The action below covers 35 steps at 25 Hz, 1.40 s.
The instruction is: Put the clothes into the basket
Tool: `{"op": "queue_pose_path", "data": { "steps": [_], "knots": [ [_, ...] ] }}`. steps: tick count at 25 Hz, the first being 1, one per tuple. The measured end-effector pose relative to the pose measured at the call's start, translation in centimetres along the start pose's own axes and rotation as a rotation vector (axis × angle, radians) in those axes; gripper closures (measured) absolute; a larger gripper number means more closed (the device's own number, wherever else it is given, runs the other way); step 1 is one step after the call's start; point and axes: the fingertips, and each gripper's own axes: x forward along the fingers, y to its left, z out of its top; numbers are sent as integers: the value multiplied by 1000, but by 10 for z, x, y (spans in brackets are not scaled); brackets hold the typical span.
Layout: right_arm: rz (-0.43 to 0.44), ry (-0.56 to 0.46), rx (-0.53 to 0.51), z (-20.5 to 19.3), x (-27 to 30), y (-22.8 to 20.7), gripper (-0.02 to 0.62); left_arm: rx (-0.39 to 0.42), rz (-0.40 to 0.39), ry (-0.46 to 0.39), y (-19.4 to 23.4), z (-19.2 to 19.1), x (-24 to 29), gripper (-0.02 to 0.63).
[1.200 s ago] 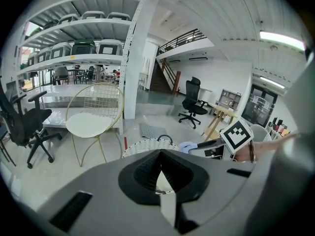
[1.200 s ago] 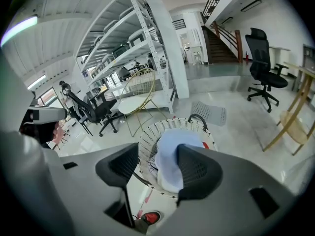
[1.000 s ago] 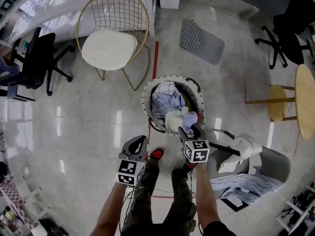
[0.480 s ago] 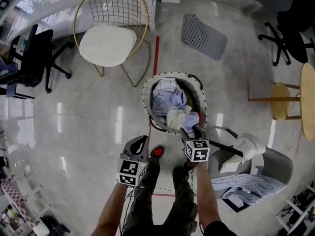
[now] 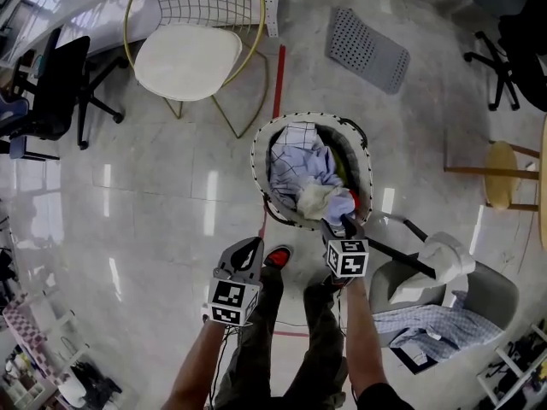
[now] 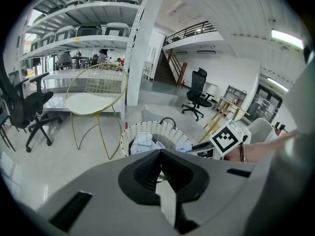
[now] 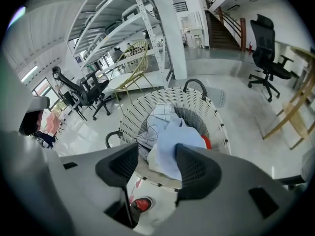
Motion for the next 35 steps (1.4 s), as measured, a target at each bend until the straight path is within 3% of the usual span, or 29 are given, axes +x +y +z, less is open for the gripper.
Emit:
{"op": "queue_pose_path", "data": {
  "steps": [8, 17, 27, 35],
  "knots": [
    [2, 5, 8, -9, 3, 0, 342, -3, -22, 15, -7, -10, 14, 600],
    [-9, -118, 8, 37, -50, 2, 342, 43, -34, -47, -30, 36, -3, 600],
    [4, -346, -9, 112, -172, 27, 345, 122, -53, -175, -78, 118, -59, 600],
    [-34, -560, -43, 168, -297, 44, 368, 235, -84, -289, -126, 195, -120, 600]
  ]
}}
